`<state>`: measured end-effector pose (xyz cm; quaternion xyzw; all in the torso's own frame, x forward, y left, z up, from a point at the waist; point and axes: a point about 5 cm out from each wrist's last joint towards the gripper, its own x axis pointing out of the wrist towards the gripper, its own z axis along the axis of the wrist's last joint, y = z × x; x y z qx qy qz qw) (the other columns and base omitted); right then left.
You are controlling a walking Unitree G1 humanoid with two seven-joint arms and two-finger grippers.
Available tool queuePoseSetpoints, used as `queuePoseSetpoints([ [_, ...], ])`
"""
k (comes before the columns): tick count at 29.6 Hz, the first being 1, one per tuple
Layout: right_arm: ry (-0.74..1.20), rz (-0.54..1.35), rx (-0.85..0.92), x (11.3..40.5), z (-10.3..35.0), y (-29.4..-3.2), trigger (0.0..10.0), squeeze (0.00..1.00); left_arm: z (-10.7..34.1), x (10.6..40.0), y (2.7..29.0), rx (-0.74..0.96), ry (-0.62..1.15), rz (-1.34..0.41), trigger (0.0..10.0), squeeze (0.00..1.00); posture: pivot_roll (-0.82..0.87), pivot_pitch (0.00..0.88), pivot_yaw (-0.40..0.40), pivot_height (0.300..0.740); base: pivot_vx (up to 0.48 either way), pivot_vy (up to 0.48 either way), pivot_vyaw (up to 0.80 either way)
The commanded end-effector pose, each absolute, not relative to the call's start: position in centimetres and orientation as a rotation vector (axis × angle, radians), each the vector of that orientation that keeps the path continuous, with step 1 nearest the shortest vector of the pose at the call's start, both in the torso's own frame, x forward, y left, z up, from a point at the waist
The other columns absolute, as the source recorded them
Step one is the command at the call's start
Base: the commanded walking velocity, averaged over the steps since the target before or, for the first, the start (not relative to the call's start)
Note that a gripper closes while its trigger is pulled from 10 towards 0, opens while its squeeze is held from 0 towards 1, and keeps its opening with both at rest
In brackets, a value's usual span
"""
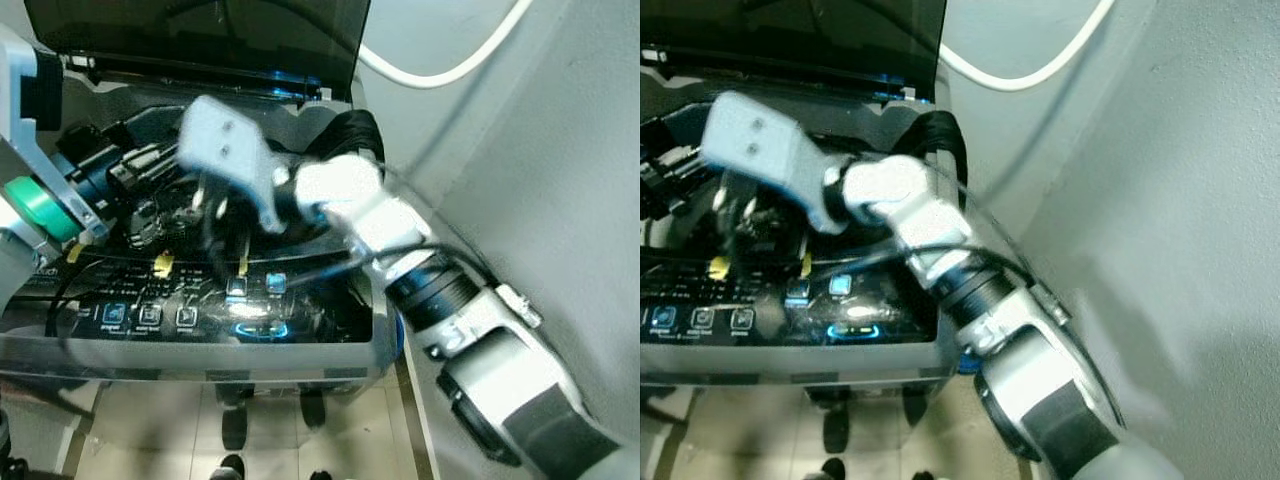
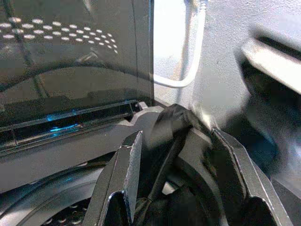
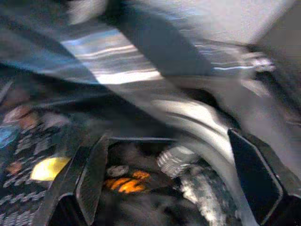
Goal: Clothes washing
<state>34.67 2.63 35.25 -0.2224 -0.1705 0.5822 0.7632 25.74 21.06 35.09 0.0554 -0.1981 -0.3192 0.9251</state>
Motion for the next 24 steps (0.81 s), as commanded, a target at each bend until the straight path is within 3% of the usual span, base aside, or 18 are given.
queuePoseSetpoints([
  [1,-0.362,1.239,-0.429,35.3,35.3,2.0,10.0,0.00,35.0,25.2,20.7,0.120,-0.413,-0.676,10.0,0.00,0.12,0.176,-0.070,0.740,0.000,0.000,0.00],
  [4,-0.371,1.019,-0.359,37.3,35.3,-2.9,10.0,0.00,35.7,24.8,20.5,0.091,-0.462,-0.723,10.0,0.00,0.10,0.180,-0.046,0.740,0.000,0.000,0.00],
  [9,-0.389,0.922,-0.333,37.7,34.9,-5.3,10.0,0.00,36.3,24.6,20.5,0.065,-0.508,-0.728,10.0,0.00,0.10,0.178,-0.041,0.740,0.000,0.000,0.00],
  [12,-0.469,0.748,-0.183,37.7,35.2,-8.1,10.0,0.00,36.8,25.2,20.9,0.045,-0.545,-0.637,10.0,0.00,0.11,0.174,-0.034,0.740,0.000,0.000,0.00],
  [15,-0.499,0.690,-0.128,37.6,35.3,-9.1,10.0,0.00,36.9,25.4,21.1,0.042,-0.553,-0.602,10.0,0.00,0.11,0.174,-0.034,0.740,0.000,0.000,0.00],
  [19,-0.624,0.611,0.093,34.7,35.1,-12.7,10.0,0.00,36.4,27.6,22.3,0.060,-0.533,-0.373,10.0,0.00,0.10,0.163,-0.020,0.740,0.000,0.000,0.00],
  [24,-0.674,0.455,0.144,33.3,34.5,-15.2,10.0,0.00,35.1,29.1,23.0,0.098,-0.494,-0.225,10.0,0.00,0.09,0.151,-0.006,0.740,0.000,0.000,0.00],
])
